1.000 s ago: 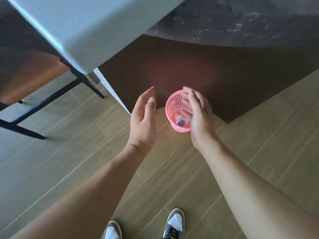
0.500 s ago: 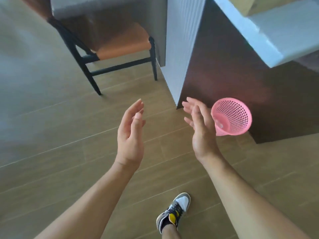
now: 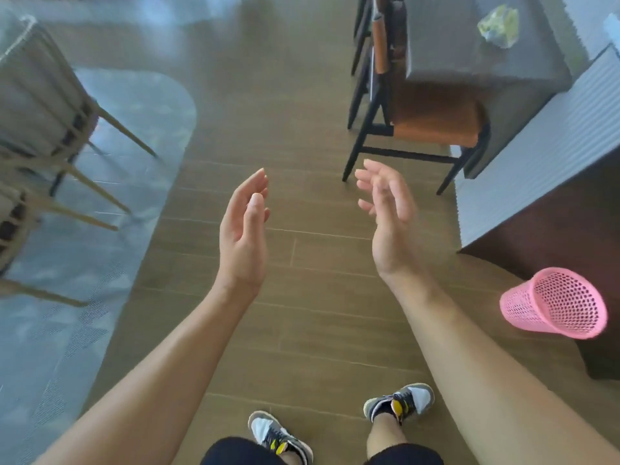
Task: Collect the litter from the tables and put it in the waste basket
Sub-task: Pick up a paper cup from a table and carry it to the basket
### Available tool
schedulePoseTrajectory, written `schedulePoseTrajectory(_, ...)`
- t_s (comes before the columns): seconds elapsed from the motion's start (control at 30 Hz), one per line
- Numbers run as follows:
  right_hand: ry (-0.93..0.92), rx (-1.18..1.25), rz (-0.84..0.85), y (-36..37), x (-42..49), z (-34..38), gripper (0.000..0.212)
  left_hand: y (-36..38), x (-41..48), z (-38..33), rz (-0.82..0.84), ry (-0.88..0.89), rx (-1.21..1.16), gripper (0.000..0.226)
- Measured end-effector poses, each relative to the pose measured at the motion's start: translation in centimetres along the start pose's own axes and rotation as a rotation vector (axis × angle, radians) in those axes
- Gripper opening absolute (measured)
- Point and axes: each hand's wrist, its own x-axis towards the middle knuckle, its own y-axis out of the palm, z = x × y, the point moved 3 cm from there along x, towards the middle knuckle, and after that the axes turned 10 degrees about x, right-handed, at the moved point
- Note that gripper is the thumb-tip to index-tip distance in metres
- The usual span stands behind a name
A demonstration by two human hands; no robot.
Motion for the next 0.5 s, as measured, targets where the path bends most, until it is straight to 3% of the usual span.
schedulePoseTrajectory(0.23,0.018,0.071,0.242,19.9,-6.1,6.5,0.047,-22.7,-2.1,-5.2,-0.254,0.047,0.028,0.045)
schedulePoseTrajectory(0.5,0.025,0.175,0.547,39.0,-10.6,10.5,0.046,-41.3,-6.2,-8.9,-0.583,0.060,0.080,0.050)
